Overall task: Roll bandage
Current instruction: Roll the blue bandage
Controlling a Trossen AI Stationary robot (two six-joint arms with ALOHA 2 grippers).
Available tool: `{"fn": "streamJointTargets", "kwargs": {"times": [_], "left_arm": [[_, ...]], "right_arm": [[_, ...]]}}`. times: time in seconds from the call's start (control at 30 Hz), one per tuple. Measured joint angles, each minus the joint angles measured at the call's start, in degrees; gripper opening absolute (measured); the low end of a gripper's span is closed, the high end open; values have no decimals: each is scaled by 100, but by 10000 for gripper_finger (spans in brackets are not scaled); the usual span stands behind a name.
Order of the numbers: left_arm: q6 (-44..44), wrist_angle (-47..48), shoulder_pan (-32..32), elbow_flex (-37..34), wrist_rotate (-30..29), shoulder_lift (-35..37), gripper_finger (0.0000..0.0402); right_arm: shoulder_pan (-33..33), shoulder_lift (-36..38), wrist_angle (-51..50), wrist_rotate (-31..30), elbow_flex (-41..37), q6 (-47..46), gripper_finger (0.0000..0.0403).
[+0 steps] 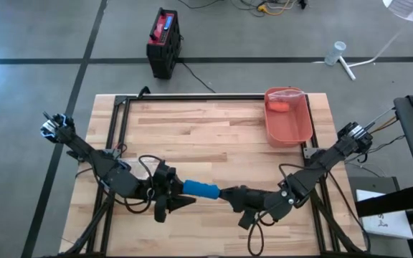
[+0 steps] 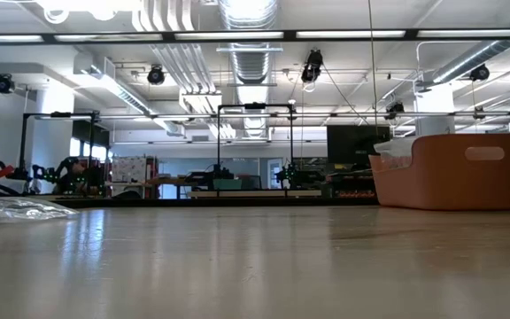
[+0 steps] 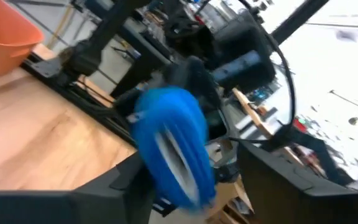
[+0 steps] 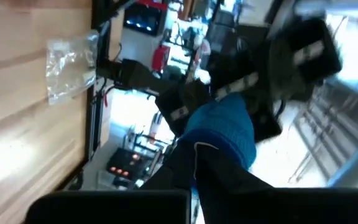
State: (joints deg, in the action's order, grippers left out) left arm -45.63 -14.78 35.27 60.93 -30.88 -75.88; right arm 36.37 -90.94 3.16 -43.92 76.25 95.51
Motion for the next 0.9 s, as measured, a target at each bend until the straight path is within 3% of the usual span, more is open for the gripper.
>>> {"fn": "streamJointTargets", "kwargs": {"times": [0.17, 0.43, 0.57, 0.7, 0.9], "left_arm": [[28, 239, -34, 2, -294, -1, 154], [170, 262, -33, 4, -249, -63, 45], [440, 305, -33, 4, -226, -51, 11], [678, 436, -33, 4, -212, 35, 15], [973, 585, -30, 4, -190, 213, 88]], "right_arm": [[104, -26, -60, 159, -17, 454, 3], [147, -15, 9, -20, -17, 421, 3], [158, -15, 14, -65, -17, 421, 3], [164, -13, 51, -86, -15, 419, 3], [167, 1, 65, -137, -12, 418, 3]]}}
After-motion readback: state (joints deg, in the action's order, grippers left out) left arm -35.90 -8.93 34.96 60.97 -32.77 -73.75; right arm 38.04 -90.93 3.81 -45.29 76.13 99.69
